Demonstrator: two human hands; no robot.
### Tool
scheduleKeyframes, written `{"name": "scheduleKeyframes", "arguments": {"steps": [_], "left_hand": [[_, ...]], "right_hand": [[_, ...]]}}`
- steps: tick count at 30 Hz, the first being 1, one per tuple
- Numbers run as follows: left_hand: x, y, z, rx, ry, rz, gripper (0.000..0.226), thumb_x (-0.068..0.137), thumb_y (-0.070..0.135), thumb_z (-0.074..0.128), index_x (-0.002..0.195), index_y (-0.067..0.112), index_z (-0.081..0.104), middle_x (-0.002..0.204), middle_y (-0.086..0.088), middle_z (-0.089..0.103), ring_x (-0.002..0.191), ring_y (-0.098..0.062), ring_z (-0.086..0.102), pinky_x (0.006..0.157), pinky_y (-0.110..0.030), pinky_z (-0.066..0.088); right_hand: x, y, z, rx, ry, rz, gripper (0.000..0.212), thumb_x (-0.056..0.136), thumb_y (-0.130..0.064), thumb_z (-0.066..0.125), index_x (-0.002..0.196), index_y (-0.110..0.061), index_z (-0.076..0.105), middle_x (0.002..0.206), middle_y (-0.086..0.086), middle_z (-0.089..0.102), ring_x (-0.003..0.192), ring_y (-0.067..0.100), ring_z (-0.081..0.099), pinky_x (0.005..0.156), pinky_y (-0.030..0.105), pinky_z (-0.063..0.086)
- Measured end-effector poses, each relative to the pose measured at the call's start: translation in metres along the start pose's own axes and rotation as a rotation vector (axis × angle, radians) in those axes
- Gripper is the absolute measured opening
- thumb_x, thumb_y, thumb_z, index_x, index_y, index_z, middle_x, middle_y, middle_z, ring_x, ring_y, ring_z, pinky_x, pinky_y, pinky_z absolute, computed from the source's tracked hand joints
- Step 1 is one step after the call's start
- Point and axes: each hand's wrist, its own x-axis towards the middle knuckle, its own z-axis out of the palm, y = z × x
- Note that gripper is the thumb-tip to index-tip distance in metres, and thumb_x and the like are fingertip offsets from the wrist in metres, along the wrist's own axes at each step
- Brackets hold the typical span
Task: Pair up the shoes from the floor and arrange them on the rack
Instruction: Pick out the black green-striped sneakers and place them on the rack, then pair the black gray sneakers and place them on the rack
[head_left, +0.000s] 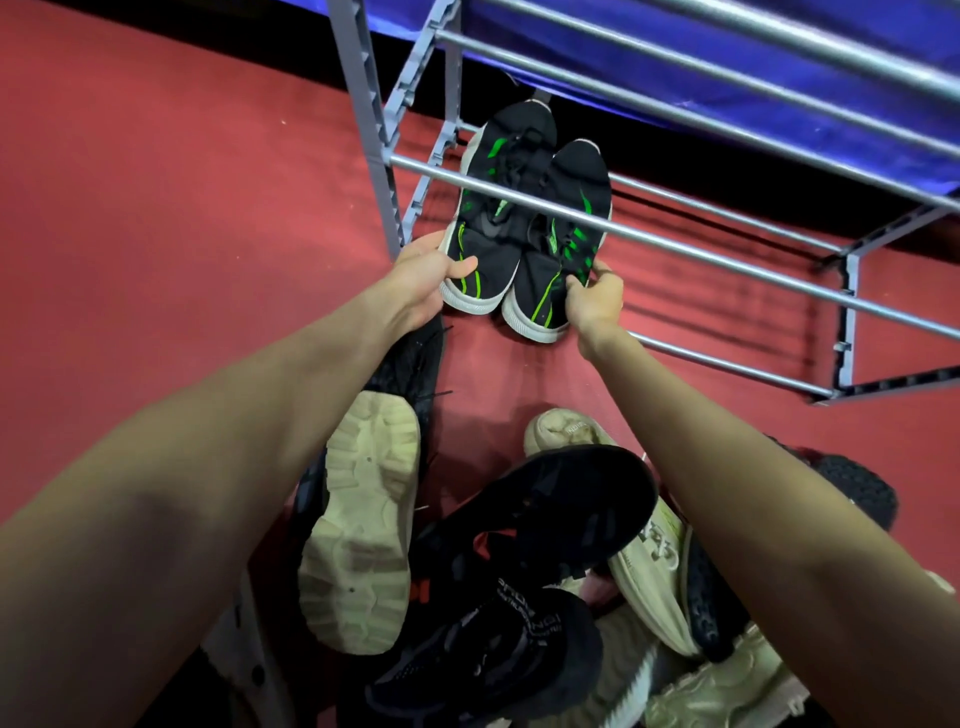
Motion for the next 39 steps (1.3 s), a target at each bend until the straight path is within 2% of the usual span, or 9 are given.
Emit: {"name": "scheduleKeyframes", "arguments": {"steps": [5,9,15,17,21,25,33,37,39], "left_hand": [[0.011,-0.011,0.010,0.120,0.248,0.034,0.044,0.083,-0.004,0.064,0.126,0.002,0.055,0.124,-0.009,0.062,0.112,-0.020,0.058,0.109,-0.039,0.042],[0.000,-0.008,0.022,0.383,0.349,0.141,0.066,0.079,0.022,0.071,0.139,0.007,0.045,0.137,-0.007,0.055,0.124,-0.022,0.053,0.112,-0.033,0.037],[-0.032,0.007,0.022,0.791,0.351,0.220,0.038,0.086,0.001,0.054,0.123,0.007,0.060,0.124,-0.012,0.064,0.110,-0.025,0.058,0.091,-0.027,0.043],[-0.049,0.004,0.013,0.931,0.324,0.224,0.045,0.083,-0.002,0.048,0.126,0.007,0.058,0.124,-0.014,0.063,0.116,-0.029,0.058,0.094,-0.029,0.043],[-0.092,-0.018,-0.001,1.170,0.379,0.440,0.040,0.080,0.002,0.042,0.113,0.007,0.064,0.117,-0.018,0.062,0.113,-0.036,0.055,0.094,-0.042,0.045],[-0.140,-0.039,-0.002,1.139,0.341,0.503,0.039,0.076,0.002,0.042,0.107,0.007,0.063,0.112,-0.017,0.062,0.109,-0.035,0.055,0.096,-0.043,0.044],[-0.227,-0.064,0.013,0.987,0.216,0.372,0.037,0.076,-0.002,0.044,0.106,0.007,0.064,0.109,-0.014,0.066,0.100,-0.027,0.063,0.093,-0.035,0.049],[-0.250,-0.075,0.013,0.995,0.195,0.291,0.037,0.079,-0.001,0.045,0.109,0.008,0.063,0.109,-0.012,0.067,0.101,-0.025,0.063,0.093,-0.033,0.049],[-0.257,-0.081,0.012,0.990,0.197,0.242,0.036,0.080,-0.001,0.046,0.111,0.008,0.062,0.111,-0.011,0.066,0.104,-0.026,0.062,0.094,-0.032,0.049]], "right_hand": [[-0.011,0.000,-0.006,-0.241,-0.021,-0.096,0.038,0.090,-0.007,0.053,0.128,-0.004,0.053,0.124,0.013,0.063,0.118,0.029,0.057,0.100,0.029,0.042],[-0.025,0.000,-0.010,-0.319,-0.052,-0.146,0.040,0.089,-0.007,0.051,0.128,-0.003,0.051,0.124,0.016,0.061,0.117,0.033,0.055,0.099,0.035,0.043],[-0.057,-0.007,-0.029,-0.352,-0.159,-0.170,0.034,0.086,-0.003,0.047,0.118,-0.002,0.057,0.084,0.006,0.062,0.084,0.027,0.054,0.081,0.032,0.045],[-0.071,-0.008,-0.040,-0.414,-0.199,-0.184,0.039,0.087,-0.006,0.048,0.125,-0.001,0.055,0.090,0.004,0.060,0.087,0.020,0.053,0.086,0.034,0.045],[-0.110,-0.011,-0.076,-0.537,-0.285,-0.244,0.038,0.089,-0.006,0.048,0.126,-0.001,0.055,0.115,0.023,0.065,0.108,0.036,0.060,0.098,0.043,0.044],[-0.153,-0.006,-0.118,-0.653,-0.331,-0.301,0.044,0.091,-0.007,0.049,0.134,0.000,0.049,0.133,0.019,0.057,0.124,0.029,0.054,0.108,0.033,0.037],[-0.251,0.023,-0.166,-0.664,-0.193,-0.449,0.038,0.085,-0.006,0.050,0.122,-0.001,0.057,0.120,0.022,0.054,0.117,0.035,0.048,0.105,0.034,0.034],[-0.285,0.049,-0.163,-0.562,-0.195,-0.225,0.015,0.081,-0.027,0.057,0.088,-0.014,0.062,0.097,0.015,0.060,0.098,0.028,0.055,0.090,0.034,0.043],[-0.298,0.059,-0.157,-0.557,-0.287,-0.109,0.021,0.079,-0.041,0.062,0.081,-0.021,0.054,0.089,0.007,0.057,0.091,0.023,0.055,0.082,0.035,0.046]]}}
